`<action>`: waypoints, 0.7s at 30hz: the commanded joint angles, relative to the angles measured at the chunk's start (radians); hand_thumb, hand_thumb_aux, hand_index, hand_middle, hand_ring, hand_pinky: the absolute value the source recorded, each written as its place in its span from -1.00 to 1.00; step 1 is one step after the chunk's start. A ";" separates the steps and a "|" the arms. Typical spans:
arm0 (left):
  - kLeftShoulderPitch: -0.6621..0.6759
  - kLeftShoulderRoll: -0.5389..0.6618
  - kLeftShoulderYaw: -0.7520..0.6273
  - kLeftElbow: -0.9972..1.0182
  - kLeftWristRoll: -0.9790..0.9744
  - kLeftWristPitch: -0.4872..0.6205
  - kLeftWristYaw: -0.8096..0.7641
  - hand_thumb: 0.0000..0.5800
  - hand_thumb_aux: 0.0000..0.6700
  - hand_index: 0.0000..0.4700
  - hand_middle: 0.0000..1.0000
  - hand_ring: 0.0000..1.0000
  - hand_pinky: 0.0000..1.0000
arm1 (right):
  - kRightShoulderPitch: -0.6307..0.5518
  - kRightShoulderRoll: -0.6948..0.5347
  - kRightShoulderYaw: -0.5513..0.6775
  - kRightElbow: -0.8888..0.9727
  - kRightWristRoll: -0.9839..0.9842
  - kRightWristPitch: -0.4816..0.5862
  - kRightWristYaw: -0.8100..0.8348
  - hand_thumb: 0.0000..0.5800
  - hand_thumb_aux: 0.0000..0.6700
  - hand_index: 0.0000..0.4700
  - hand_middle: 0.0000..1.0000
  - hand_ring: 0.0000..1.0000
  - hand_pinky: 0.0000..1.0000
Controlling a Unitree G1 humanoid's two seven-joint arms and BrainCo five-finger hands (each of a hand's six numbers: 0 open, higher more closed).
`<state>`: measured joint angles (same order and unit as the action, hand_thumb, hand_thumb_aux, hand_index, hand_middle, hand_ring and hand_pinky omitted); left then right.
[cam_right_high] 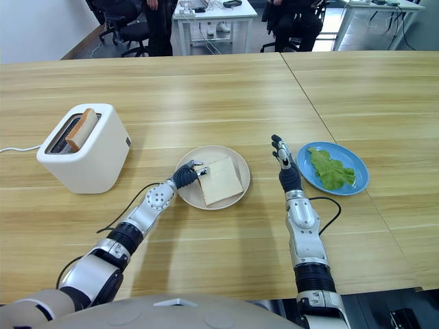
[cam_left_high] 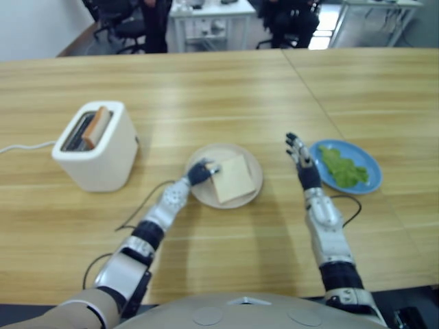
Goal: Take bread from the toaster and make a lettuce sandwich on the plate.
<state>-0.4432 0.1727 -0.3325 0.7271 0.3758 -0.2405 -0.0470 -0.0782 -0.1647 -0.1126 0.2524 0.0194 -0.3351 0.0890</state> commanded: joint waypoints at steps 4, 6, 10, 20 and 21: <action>0.106 0.163 -0.069 -0.464 0.369 0.040 0.200 -1.00 -1.00 -1.00 -1.00 -1.00 -1.00 | 0.009 -0.003 0.003 -0.025 0.005 0.019 0.012 -1.00 -1.00 -1.00 -1.00 -1.00 -1.00; 0.148 0.209 -0.076 -0.634 0.491 0.042 0.256 -1.00 -1.00 -1.00 -1.00 -1.00 -1.00 | 0.008 -0.004 0.005 -0.035 0.004 0.021 0.015 -1.00 -1.00 -1.00 -1.00 -1.00 -1.00; 0.231 0.246 -0.040 -0.881 0.599 0.036 0.325 -1.00 -1.00 -1.00 -1.00 -1.00 -1.00 | 0.013 -0.022 0.011 -0.074 -0.026 0.012 0.013 -1.00 -1.00 -1.00 -1.00 -1.00 -1.00; 0.304 0.236 0.008 -0.854 0.618 0.074 0.364 -1.00 -1.00 -1.00 -1.00 -1.00 -1.00 | -0.042 -0.291 -0.101 -0.066 -0.193 -0.056 -0.063 -1.00 -1.00 -1.00 -1.00 -1.00 -1.00; 0.306 0.235 0.007 -0.842 0.620 0.077 0.367 -1.00 -1.00 -1.00 -1.00 -1.00 -1.00 | -0.046 -0.321 -0.111 -0.049 -0.208 -0.065 -0.075 -1.00 -1.00 -1.00 -1.00 -1.00 -1.00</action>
<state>-0.1469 0.4095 -0.3281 -0.1539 0.9851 -0.1747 0.3186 -0.1193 -0.4512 -0.1983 0.1596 -0.1458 -0.3847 0.0385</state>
